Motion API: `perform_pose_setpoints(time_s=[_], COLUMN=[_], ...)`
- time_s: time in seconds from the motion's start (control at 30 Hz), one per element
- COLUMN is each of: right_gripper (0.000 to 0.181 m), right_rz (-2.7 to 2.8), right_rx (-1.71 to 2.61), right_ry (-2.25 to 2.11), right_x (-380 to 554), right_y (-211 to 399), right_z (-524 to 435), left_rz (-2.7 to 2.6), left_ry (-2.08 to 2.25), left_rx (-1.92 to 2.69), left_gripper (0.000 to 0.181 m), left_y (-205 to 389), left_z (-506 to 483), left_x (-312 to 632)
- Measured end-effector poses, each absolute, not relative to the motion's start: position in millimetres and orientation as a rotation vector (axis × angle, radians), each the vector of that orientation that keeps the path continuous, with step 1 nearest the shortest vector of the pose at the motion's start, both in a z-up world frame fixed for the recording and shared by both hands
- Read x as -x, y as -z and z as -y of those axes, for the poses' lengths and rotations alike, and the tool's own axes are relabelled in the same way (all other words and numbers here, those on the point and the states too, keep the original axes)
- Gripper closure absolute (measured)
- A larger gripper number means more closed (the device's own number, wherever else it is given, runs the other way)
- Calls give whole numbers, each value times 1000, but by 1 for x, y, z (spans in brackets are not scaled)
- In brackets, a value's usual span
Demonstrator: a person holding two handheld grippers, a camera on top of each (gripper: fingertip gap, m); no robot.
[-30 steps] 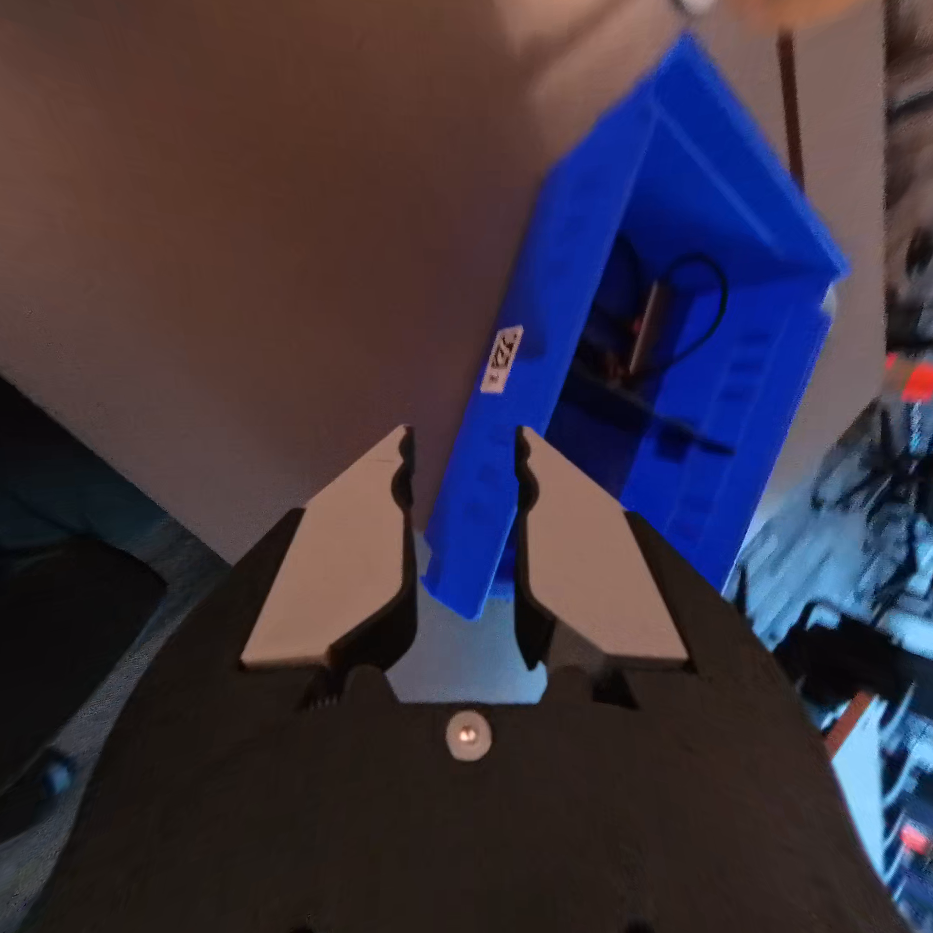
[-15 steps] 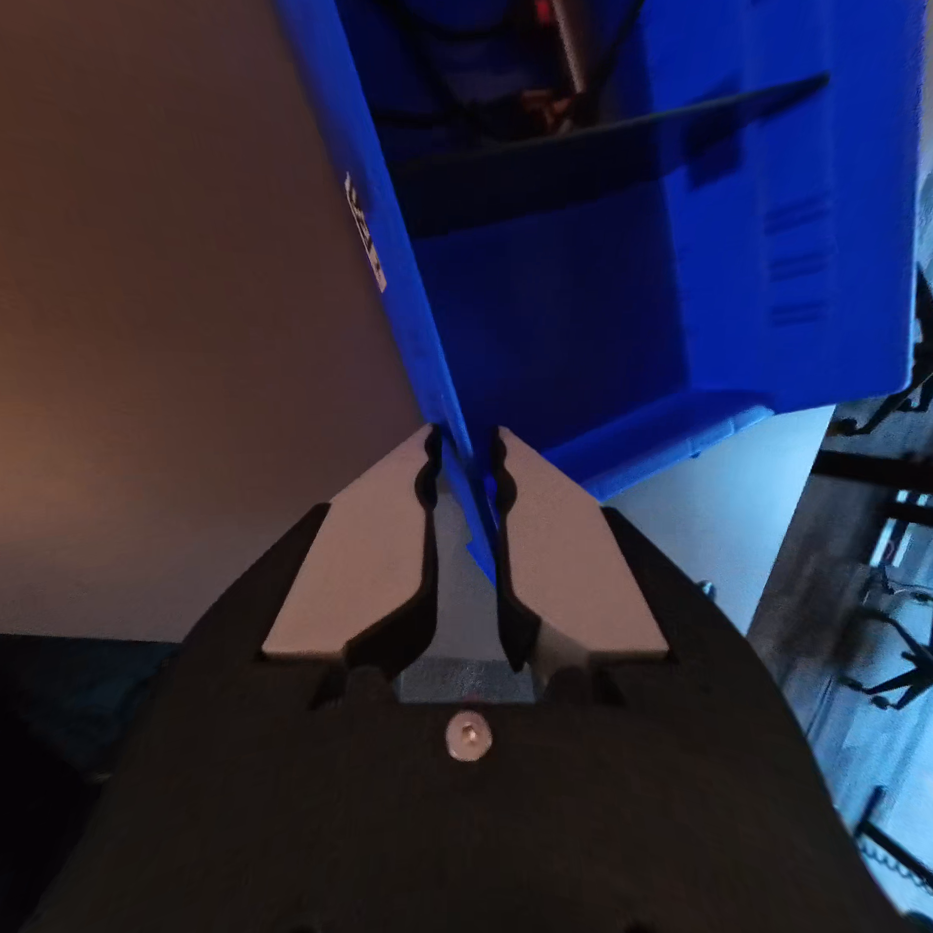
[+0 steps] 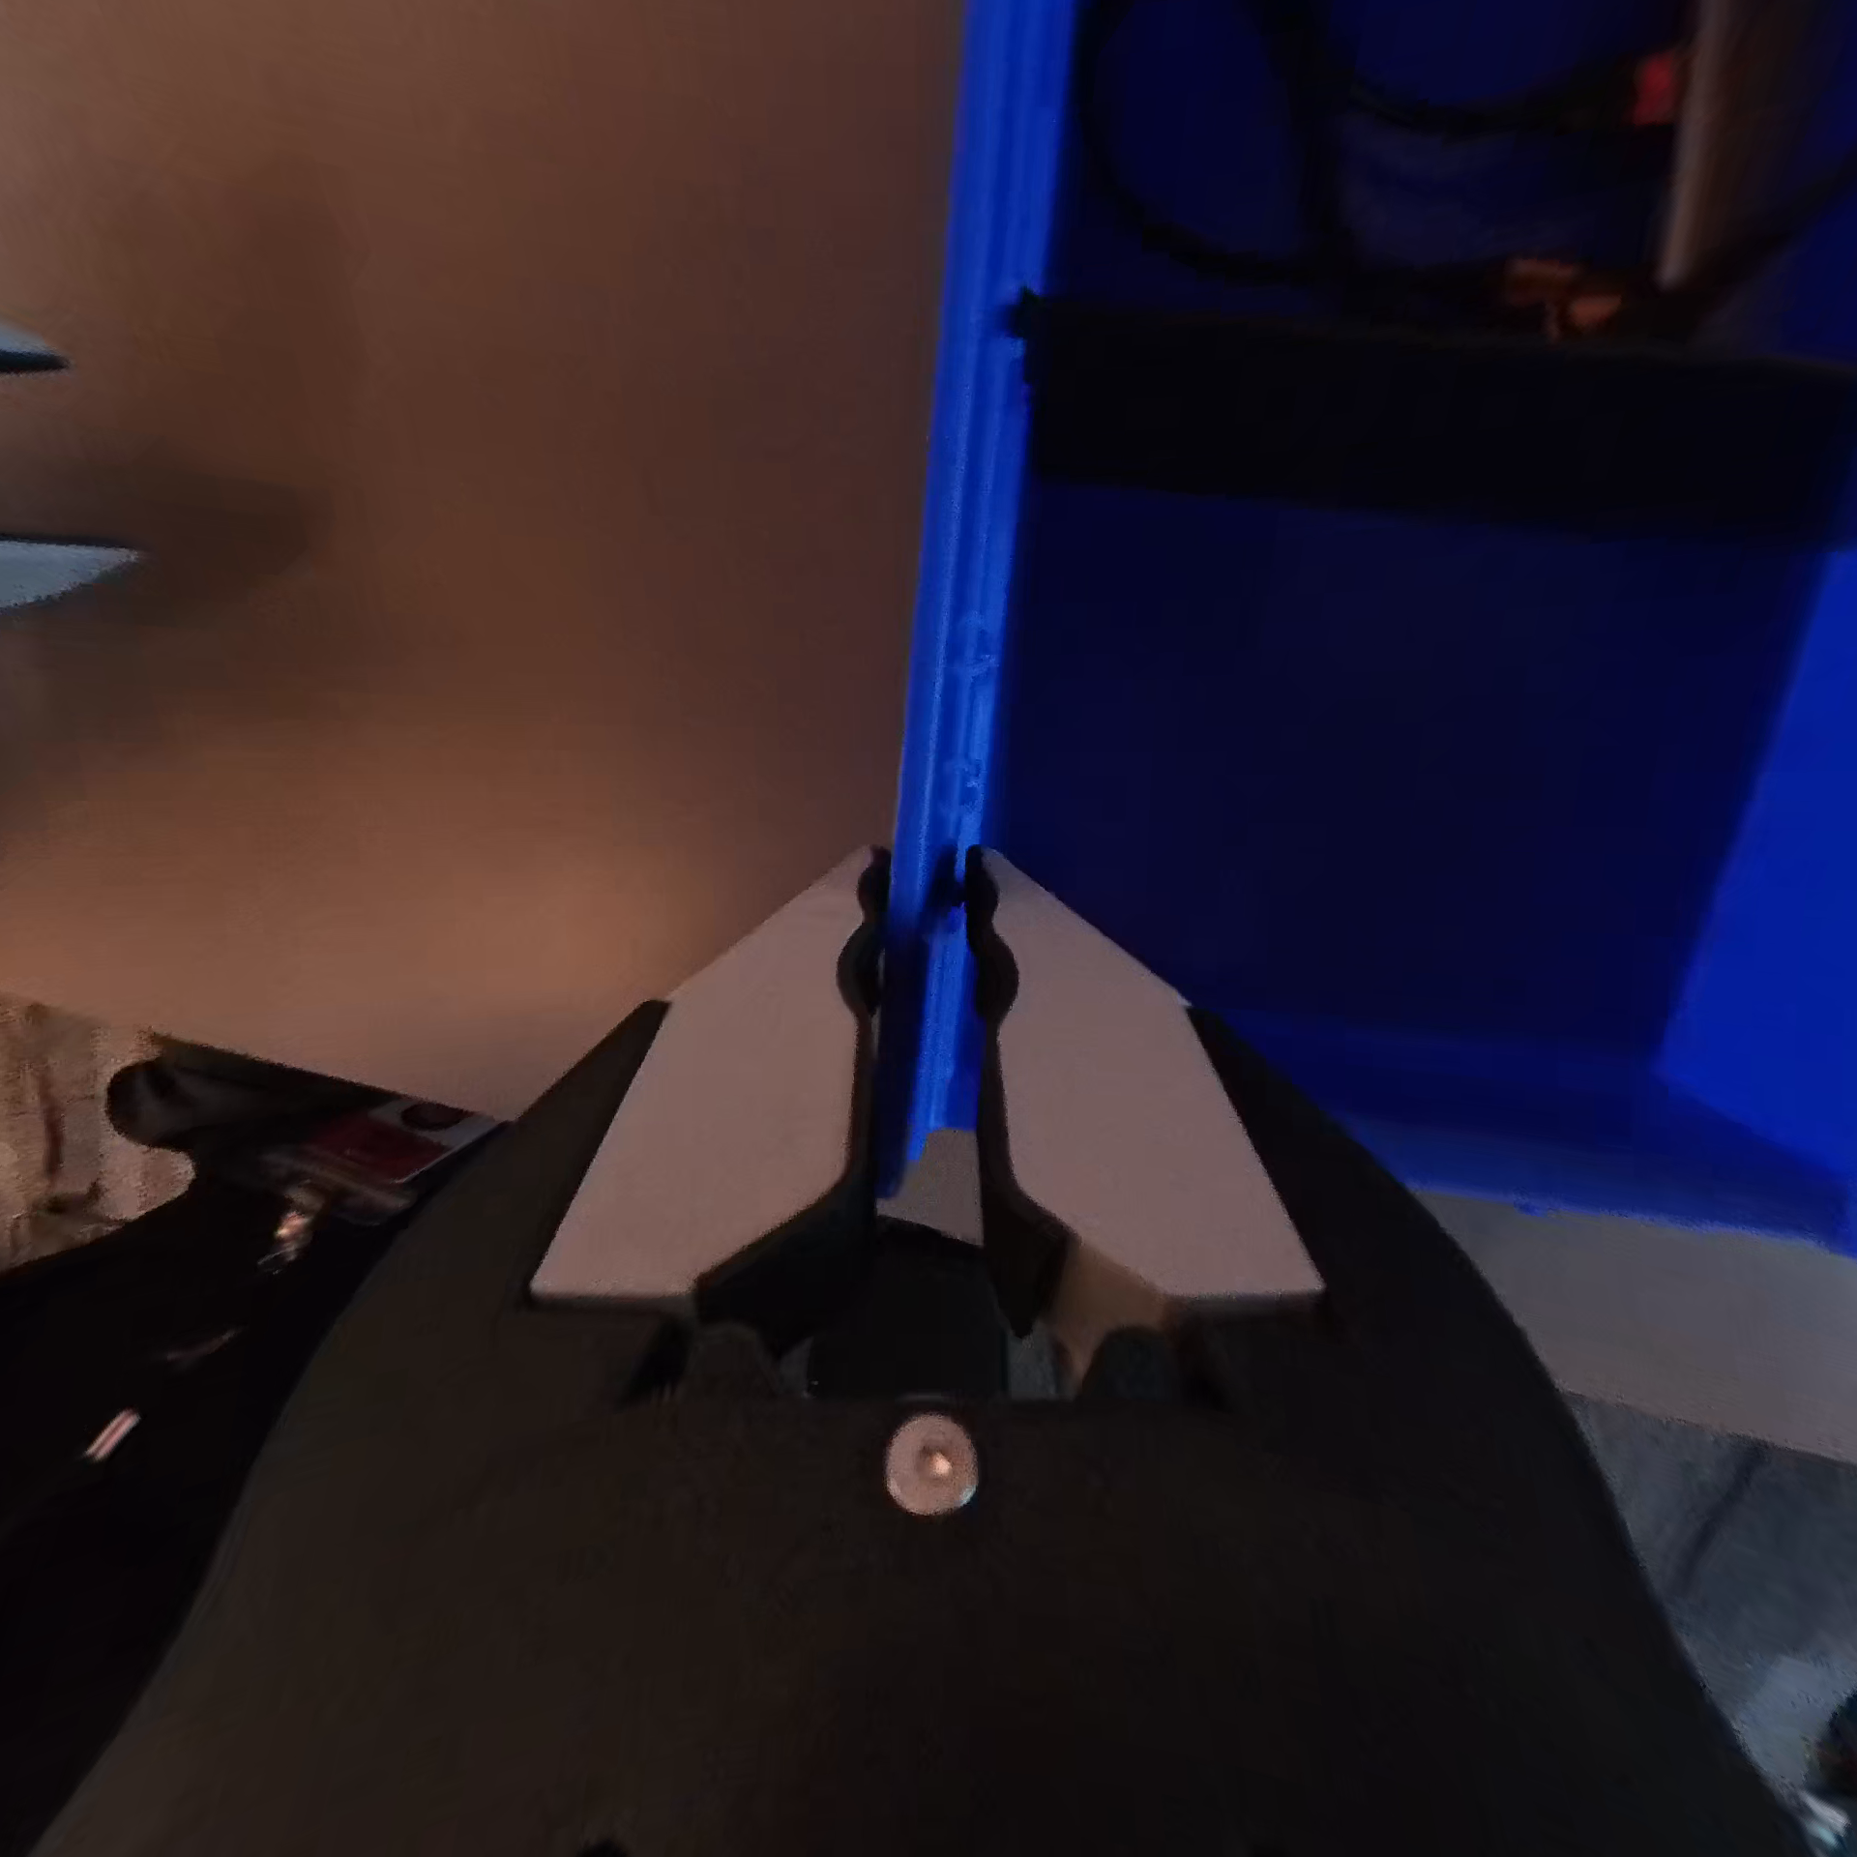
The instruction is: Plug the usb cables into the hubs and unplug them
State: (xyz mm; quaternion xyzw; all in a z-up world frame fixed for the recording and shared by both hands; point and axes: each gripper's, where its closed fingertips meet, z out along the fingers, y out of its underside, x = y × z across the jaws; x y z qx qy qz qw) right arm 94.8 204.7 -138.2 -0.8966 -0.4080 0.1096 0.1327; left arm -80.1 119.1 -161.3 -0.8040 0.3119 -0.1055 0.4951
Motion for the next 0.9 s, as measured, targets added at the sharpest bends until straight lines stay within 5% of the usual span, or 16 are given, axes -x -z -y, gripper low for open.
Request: perform_pose_setpoints(time_s=[0.1, 0.27, 0.5, 0.9], right_gripper=[141, 142, 94, 100], right_rz=[1233, 1212, 1308, 1427], right_rx=[2556, 2241, 1430, 1546], right_ry=[-443, -514, -934, -1048], right_x=[-76, -53, 28, 176], right_y=[126, 68, -10, 115], right_z=[-187, -194, -136, -195], left_rz=[-748, -757, -703, -677], left_ry=[265, 262, 263, 176], left_rx=[1947, 1954, 1916, 1619], left_gripper=[150, 149, 146, 147], left_y=[160, 162, 153, 102], left_z=[-119, -119, -123, -115], left_x=[81, 80, 86, 87])
